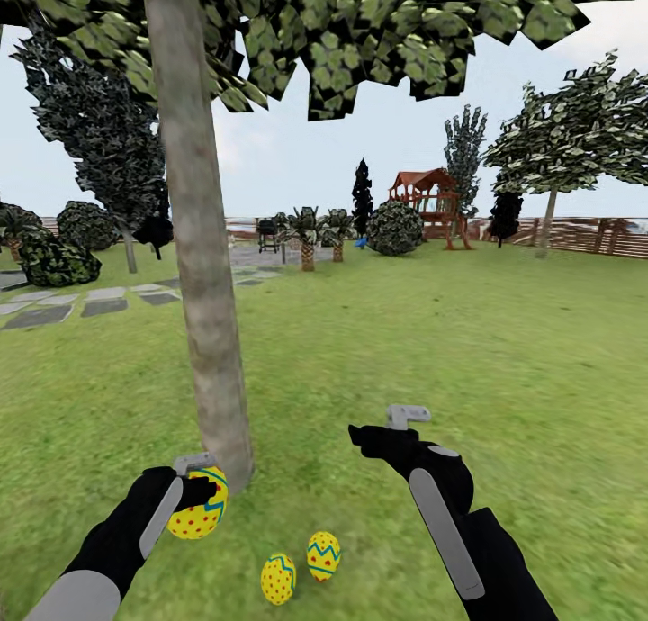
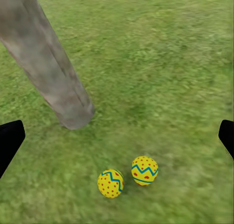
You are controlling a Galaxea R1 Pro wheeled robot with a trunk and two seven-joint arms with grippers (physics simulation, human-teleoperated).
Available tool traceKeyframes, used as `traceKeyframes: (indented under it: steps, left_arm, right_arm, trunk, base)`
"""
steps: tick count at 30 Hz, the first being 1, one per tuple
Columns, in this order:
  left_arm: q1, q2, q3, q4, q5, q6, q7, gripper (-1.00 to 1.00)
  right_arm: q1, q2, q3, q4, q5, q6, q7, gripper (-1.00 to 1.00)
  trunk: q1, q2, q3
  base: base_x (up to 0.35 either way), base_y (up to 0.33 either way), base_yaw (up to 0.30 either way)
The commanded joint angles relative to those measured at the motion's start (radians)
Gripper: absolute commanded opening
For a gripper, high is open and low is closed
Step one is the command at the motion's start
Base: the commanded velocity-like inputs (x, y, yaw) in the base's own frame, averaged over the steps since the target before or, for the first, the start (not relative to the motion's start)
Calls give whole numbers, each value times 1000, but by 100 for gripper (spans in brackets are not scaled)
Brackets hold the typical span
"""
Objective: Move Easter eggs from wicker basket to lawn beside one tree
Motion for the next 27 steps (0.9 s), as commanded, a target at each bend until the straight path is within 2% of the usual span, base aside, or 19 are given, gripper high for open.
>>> traceKeyframes:
  steps: [1, 17, 20, 24, 27]
  left_arm:
    - [-1, 1, -4, -1, 10, 3, 9, -100]
    - [-2, 1, -3, 28, 12, -5, 9, -100]
    - [-2, -1, -2, 28, 20, -5, 9, -100]
    - [-2, -20, -1, 27, 24, -4, 8, -100]
    - [-2, -25, -1, 27, 24, -3, 4, -100]
  right_arm:
    - [-1, 0, 1, -1, -10, 2, -10, 100]
    - [-1, 0, 2, -2, -10, 2, -10, 100]
    - [-1, 0, 1, -2, -10, 2, -10, 100]
    - [-1, 0, 1, -1, -10, 2, -10, 100]
    - [-1, 0, 1, -1, -10, 2, -10, 100]
  trunk:
    - [1, -1, -1]
    - [1, -1, -1]
    - [1, -1, -1]
    - [1, -1, -1]
    - [1, -1, -1]
  base:
    - [318, -25, 0]
    - [319, -3, 0]
    - [114, 0, 0]
    - [25, 0, 0]
    - [5, 0, 0]
